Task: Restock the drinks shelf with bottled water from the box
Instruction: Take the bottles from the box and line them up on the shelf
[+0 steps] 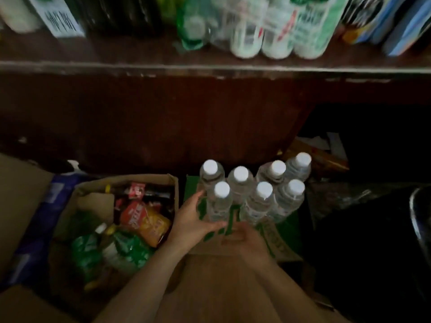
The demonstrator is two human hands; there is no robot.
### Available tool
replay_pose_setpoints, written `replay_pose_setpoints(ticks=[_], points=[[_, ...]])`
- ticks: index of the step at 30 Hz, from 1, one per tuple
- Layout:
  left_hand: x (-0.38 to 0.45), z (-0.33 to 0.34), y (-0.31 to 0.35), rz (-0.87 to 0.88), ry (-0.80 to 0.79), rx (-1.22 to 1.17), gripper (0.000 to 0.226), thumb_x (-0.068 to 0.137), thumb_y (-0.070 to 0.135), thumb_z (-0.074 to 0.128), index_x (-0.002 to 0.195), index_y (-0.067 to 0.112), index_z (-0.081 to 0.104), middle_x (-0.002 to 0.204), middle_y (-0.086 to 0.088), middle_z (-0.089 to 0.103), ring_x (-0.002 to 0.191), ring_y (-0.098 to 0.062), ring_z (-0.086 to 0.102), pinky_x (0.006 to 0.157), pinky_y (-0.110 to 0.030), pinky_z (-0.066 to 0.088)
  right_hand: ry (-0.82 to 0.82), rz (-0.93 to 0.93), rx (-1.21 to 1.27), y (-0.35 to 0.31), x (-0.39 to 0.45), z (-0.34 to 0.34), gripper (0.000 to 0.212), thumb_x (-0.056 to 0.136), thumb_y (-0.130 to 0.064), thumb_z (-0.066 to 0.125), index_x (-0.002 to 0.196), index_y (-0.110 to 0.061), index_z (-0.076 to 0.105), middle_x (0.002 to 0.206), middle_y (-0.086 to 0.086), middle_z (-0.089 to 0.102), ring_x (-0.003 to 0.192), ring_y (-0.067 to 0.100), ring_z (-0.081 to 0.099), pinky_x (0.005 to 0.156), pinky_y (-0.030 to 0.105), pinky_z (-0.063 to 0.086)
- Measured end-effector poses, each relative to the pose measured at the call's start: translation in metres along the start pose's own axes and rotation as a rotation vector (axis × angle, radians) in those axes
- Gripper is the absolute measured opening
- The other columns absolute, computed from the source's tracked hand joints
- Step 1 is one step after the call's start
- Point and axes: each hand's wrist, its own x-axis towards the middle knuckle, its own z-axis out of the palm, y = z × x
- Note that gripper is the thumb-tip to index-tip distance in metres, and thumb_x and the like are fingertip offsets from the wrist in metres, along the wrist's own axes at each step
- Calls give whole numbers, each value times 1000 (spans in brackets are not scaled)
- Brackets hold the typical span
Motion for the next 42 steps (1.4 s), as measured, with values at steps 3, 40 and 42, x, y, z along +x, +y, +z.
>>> replay_pose_setpoints(ticks=[3, 40, 42], points=[[15, 24, -10, 96, 59, -16, 89, 51, 46, 89, 127, 29, 46, 123, 20, 55, 112, 0, 52, 92, -17, 45, 62, 20, -7, 22, 23, 15, 21, 85, -11, 69, 97, -23, 57, 111, 7, 65, 104, 22, 62, 84, 26, 49], [-42, -34, 18, 16, 15, -45, 98, 49, 53, 88, 133, 40, 38, 133, 22, 42, 124, -4, 44, 103, -30, 40, 105, -312, -934, -193, 24, -120, 64, 60, -31, 85, 120, -20, 64, 114, 5, 63, 102, 24, 62, 69, 29, 52], [-57, -60, 61, -4, 110, 7, 111, 56, 45, 87, 146, 29, 25, 138, 18, 31, 133, -8, 32, 107, -28, 30, 104, -325, -946, -231, -15, -137, 61, 60, -32, 85, 117, -21, 65, 110, 3, 65, 99, 22, 62, 72, 30, 52]])
